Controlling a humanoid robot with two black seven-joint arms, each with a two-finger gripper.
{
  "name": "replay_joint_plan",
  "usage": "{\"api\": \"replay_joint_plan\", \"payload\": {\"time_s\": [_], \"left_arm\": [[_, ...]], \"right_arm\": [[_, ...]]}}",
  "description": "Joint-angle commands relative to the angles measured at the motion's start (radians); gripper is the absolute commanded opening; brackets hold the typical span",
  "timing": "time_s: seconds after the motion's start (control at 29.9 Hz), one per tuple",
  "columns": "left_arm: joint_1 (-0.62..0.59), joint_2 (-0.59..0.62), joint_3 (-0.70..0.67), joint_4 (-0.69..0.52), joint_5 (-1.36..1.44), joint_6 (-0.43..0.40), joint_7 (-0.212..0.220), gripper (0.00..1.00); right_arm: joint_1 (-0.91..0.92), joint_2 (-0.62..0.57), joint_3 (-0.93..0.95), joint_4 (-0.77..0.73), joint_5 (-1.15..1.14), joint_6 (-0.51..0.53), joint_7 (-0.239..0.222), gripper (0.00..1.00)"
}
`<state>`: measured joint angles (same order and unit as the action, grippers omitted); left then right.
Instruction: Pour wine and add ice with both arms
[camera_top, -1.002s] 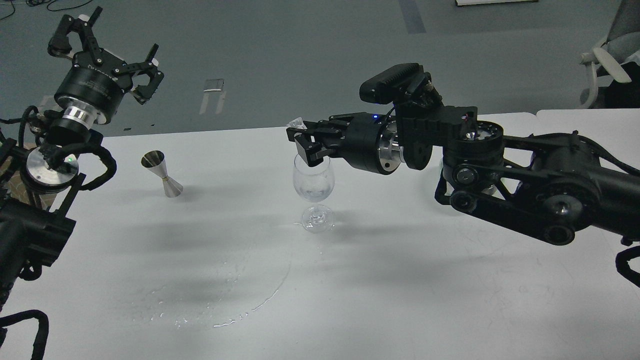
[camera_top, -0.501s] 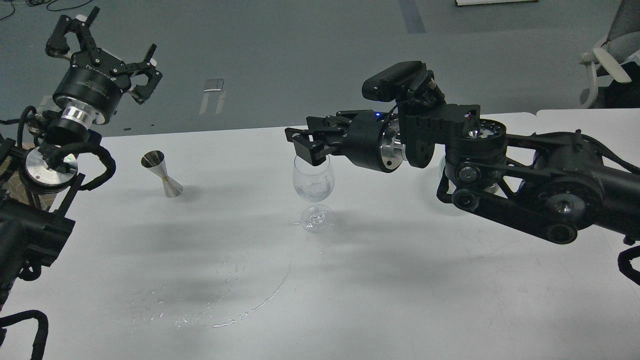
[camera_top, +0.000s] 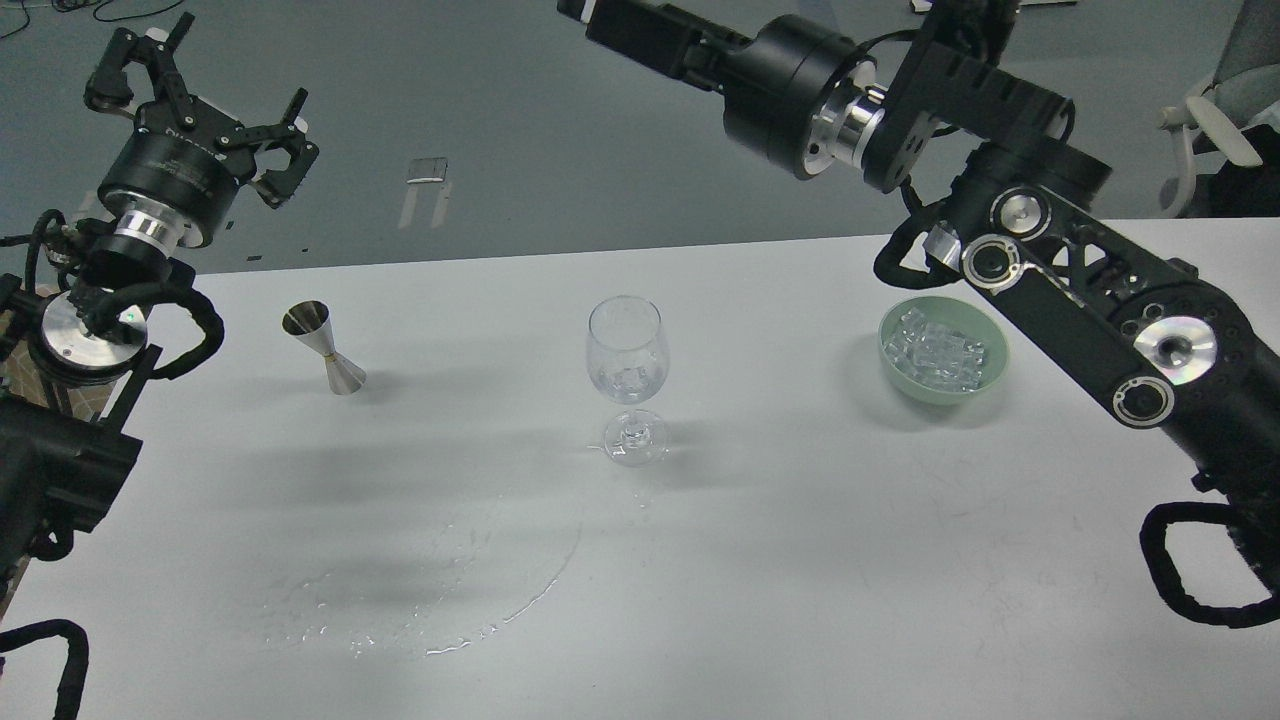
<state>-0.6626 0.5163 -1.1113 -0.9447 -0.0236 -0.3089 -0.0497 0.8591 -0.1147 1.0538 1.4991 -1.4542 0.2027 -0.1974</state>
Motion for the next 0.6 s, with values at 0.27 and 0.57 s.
{"api": "replay_joint_plan", "payload": {"time_s": [0.27,0.57], "left_arm": [[-0.003,0.005,-0.004,0.017,0.001,-0.021,-0.009,0.98],[0.003,-0.015,-0.001,0.020,-0.004,-0.072,-0.025,0.98]], "right_arm": [[-0.156,0.115,0.327,-0.108,0.367,-0.025,0.001,1.00],[-0.195,0.115,0.460,-0.310,0.897,-0.051,0.004,1.00]]}}
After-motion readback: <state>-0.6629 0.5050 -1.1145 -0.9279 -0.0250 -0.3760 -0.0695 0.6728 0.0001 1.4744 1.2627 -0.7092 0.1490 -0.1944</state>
